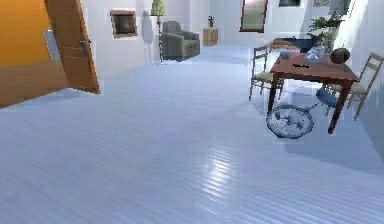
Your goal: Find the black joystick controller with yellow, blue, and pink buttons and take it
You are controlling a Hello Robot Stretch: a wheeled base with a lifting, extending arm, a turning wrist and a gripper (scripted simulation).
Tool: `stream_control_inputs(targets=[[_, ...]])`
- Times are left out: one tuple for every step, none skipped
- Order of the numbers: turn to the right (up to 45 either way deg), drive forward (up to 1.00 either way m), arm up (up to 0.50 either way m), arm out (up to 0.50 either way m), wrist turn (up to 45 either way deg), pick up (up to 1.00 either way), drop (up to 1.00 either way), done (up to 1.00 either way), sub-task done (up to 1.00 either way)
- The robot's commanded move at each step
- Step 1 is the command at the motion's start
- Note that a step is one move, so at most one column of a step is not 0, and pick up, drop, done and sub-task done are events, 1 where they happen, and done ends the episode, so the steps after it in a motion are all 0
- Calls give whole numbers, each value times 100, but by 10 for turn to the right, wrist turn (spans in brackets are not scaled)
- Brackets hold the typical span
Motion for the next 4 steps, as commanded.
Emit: stream_control_inputs(targets=[[0,100,0,0,0,0,0,0,0],[0,100,0,0,0,0,0,0,0],[0,100,0,0,0,0,0,0,0],[-30,0,0,0,0,0,0,0,0]])
